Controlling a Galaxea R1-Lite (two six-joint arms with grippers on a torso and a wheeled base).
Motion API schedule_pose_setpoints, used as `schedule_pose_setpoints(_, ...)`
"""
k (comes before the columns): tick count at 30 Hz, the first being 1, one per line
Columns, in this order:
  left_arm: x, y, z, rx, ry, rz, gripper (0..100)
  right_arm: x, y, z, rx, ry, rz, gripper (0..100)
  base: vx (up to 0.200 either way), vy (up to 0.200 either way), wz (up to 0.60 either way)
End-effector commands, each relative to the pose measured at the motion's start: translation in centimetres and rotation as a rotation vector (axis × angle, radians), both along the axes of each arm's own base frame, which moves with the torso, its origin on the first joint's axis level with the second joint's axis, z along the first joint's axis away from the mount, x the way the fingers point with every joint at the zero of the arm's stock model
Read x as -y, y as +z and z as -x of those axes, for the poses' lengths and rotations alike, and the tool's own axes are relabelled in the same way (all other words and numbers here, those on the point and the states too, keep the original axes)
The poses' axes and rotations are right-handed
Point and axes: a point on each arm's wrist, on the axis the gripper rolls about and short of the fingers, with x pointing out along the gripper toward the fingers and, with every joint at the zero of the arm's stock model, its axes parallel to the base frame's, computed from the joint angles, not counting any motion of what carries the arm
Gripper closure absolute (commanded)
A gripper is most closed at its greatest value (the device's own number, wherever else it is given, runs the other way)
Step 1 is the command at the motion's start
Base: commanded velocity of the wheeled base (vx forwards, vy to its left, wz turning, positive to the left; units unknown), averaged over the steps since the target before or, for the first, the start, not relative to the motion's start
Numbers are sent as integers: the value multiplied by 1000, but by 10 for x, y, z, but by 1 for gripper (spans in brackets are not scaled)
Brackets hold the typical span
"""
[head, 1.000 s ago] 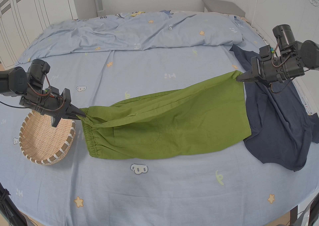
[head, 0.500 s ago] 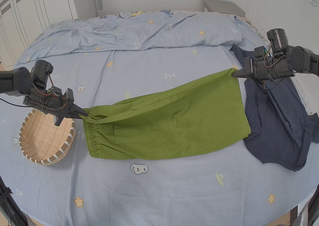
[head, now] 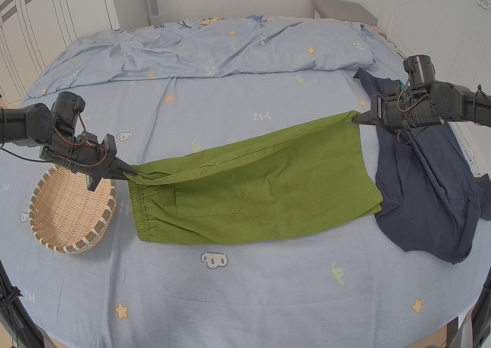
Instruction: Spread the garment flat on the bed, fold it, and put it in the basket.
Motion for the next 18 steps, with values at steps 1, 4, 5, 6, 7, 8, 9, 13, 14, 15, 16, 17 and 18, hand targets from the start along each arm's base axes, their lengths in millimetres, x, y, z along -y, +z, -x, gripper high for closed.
schedule_pose_setpoints(1,0,-5,-5,-7,0,1,100,0,-8,-4,-17,-2,2,100,0,0,0)
schedule_pose_setpoints(4,-1,-6,-8,-7,0,1,100,0,-10,-6,-17,0,2,100,0,0,0)
schedule_pose_setpoints(5,0,-6,-8,-7,-2,1,100,-1,-11,-7,-17,1,2,100,0,0,0)
schedule_pose_setpoints(6,0,-7,-8,-8,-2,1,100,-1,-12,-8,-18,1,1,100,0,0,0)
schedule_pose_setpoints(7,0,-8,-9,-10,-2,1,100,-2,-12,-8,-18,2,1,100,0,0,0)
schedule_pose_setpoints(8,0,-8,-9,-10,-2,1,100,-2,-12,-8,-18,2,1,100,0,0,0)
schedule_pose_setpoints(9,0,-11,-11,-16,-4,1,100,-3,-13,-8,-19,4,2,100,0,0,0)
schedule_pose_setpoints(13,0,-12,-15,-13,-4,0,0,-6,-24,-14,-42,12,7,100,0,0,0)
schedule_pose_setpoints(14,0,-12,-15,-13,-5,0,0,-7,-26,-15,-47,13,7,100,0,0,0)
schedule_pose_setpoints(15,0,-12,-16,-12,-4,0,0,-7,-29,-17,-48,13,7,0,0,0,0)
schedule_pose_setpoints(16,1,-13,-17,-13,-5,1,0,-8,-30,-18,-47,14,7,0,0,0,0)
schedule_pose_setpoints(17,1,-13,-17,-13,-5,1,0,-8,-31,-19,-48,14,7,0,0,0,0)
schedule_pose_setpoints(18,3,-13,-18,-12,-10,2,0,-9,-36,-21,-56,16,8,0,0,0,0)
